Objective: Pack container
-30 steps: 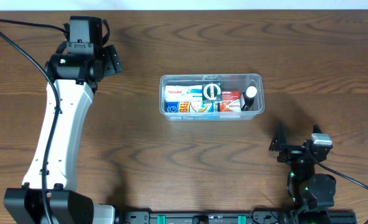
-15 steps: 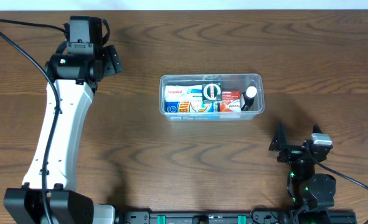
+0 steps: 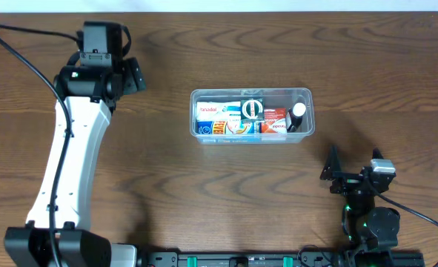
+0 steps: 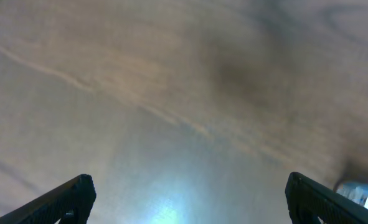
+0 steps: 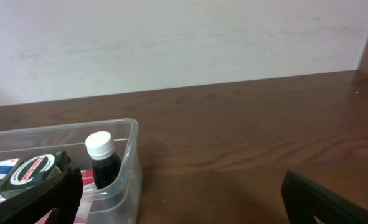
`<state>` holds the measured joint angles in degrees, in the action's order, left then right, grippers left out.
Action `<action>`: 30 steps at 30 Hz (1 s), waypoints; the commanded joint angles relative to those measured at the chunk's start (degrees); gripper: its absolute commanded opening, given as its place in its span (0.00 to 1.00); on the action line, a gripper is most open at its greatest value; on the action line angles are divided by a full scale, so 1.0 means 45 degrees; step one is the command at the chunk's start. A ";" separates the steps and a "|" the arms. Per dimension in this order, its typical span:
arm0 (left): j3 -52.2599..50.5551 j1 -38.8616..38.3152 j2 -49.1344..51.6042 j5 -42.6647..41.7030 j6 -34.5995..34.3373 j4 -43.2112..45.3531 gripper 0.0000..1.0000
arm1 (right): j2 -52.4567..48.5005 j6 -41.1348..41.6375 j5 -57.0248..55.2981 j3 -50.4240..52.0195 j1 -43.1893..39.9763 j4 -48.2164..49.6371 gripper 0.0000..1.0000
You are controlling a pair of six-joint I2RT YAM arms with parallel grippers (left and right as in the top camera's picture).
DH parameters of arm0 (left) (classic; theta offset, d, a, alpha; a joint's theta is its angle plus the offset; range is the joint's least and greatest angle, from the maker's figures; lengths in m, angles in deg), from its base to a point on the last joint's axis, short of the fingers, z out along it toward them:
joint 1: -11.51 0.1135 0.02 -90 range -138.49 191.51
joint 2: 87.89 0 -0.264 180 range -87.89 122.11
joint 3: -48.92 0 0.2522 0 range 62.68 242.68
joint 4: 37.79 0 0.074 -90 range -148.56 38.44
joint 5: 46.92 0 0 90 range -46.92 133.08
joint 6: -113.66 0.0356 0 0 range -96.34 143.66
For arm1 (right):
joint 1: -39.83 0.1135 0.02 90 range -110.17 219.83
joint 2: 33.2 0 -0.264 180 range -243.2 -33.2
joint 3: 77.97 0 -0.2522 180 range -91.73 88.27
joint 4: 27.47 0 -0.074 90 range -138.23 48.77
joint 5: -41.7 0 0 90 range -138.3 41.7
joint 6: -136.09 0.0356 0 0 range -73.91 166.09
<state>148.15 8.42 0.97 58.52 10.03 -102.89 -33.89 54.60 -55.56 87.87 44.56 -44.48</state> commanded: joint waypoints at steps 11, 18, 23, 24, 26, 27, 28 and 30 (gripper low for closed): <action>-0.5391 0.0063 -0.4391 0.0146 -0.0223 0.0248 0.98 | 0.0083 -0.0146 0.0092 0.0019 -0.0155 -0.0058 0.99; -1.1332 0.0063 -0.8811 0.0102 -0.1656 0.4410 0.98 | 0.0083 -0.0146 0.0092 0.0019 -0.0155 -0.0058 0.99; -1.4591 0.0063 -1.1885 0.0107 -0.2492 0.6688 0.98 | 0.0083 -0.0146 0.0087 0.0019 -0.0155 -0.0058 0.99; -1.5115 0.0063 -1.2400 0.0107 -0.2482 0.7184 0.98 | 0.0083 -0.0146 0.0092 0.0019 -0.0155 -0.0058 0.99; -1.6067 0.0063 -1.3279 0.0107 -0.2477 0.8087 0.98 | 0.0083 -0.0146 0.0092 0.0019 -0.0155 -0.0058 0.99; -1.6529 0.0063 -1.3687 0.0107 -0.2477 0.8505 0.98 | 0.0083 -0.0146 0.0092 0.0019 -0.0155 -0.0058 0.99; -1.6869 0.0063 -1.3979 0.0107 -0.2477 0.8791 0.98 | 0.0083 -0.0146 0.0092 0.0019 -0.0155 -0.0063 0.99; -1.7427 0.0063 -1.4421 0.0102 -0.2477 0.9287 0.98 | 0.0083 -0.0146 0.0092 0.0019 -0.0155 -0.0058 0.99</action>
<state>72.20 8.42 -61.65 58.50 -0.15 -62.78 -33.89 54.58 -55.37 87.87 44.56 -44.50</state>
